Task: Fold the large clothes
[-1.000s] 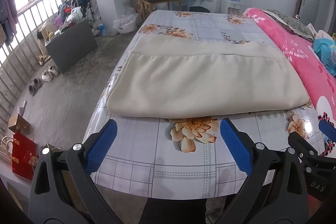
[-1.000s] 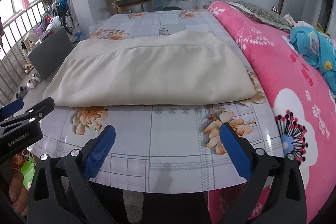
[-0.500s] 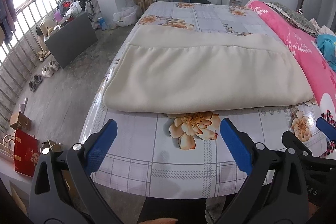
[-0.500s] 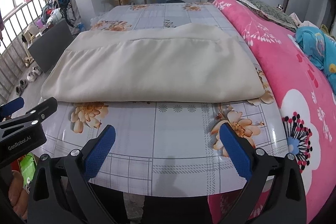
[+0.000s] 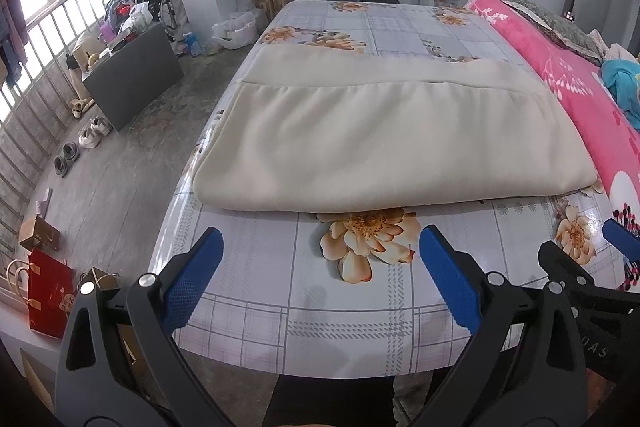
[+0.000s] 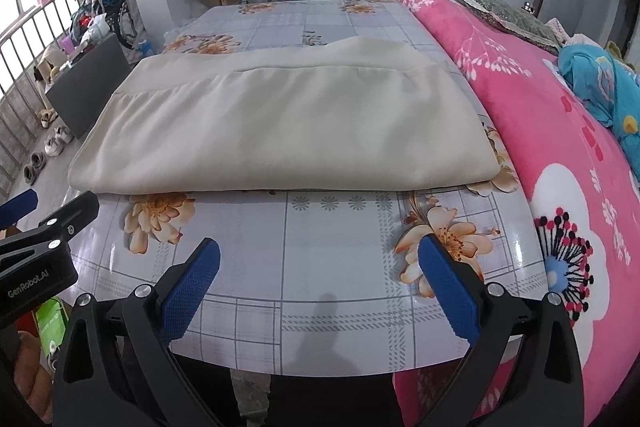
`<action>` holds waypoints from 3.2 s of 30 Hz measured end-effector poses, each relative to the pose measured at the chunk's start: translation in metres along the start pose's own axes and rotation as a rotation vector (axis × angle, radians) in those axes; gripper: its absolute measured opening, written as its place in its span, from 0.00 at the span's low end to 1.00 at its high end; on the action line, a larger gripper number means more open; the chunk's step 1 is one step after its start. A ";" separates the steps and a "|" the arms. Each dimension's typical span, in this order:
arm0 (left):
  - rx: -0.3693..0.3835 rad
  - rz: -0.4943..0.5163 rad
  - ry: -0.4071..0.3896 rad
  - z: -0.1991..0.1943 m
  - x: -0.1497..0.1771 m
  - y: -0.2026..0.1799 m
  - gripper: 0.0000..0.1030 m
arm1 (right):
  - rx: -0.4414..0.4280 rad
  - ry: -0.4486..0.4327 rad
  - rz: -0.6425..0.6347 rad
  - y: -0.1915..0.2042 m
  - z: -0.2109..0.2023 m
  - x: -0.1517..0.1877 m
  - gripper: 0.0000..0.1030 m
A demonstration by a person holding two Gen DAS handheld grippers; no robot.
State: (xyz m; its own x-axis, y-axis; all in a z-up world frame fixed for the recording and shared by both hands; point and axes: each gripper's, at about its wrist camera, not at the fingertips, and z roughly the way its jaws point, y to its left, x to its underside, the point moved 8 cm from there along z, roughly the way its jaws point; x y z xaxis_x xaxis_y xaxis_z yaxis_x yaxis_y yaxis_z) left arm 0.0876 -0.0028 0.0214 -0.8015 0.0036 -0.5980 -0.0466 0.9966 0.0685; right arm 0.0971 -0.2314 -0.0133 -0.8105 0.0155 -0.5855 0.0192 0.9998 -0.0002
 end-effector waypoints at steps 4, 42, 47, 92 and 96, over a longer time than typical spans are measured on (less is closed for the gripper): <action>0.002 0.003 0.002 0.000 0.001 -0.002 0.92 | 0.002 0.001 0.007 -0.003 0.000 -0.001 0.94; 0.010 0.016 0.017 0.004 0.006 -0.009 0.92 | 0.001 0.001 0.034 -0.010 0.000 -0.004 0.94; 0.009 0.016 0.017 0.004 0.006 -0.009 0.92 | 0.001 0.001 0.035 -0.010 0.000 -0.004 0.94; 0.013 0.012 0.016 0.004 0.006 -0.009 0.92 | -0.004 0.007 0.028 -0.006 -0.001 -0.006 0.94; 0.013 0.011 0.016 0.004 0.006 -0.009 0.92 | -0.005 0.007 0.028 -0.006 0.000 -0.006 0.94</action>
State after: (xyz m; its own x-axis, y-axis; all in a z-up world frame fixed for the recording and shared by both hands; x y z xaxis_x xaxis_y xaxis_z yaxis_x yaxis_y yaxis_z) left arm 0.0862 -0.0114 0.0140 -0.8115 0.0129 -0.5842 -0.0306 0.9974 0.0645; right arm 0.1013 -0.2373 -0.0096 -0.8139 0.0434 -0.5794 0.0391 0.9990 0.0199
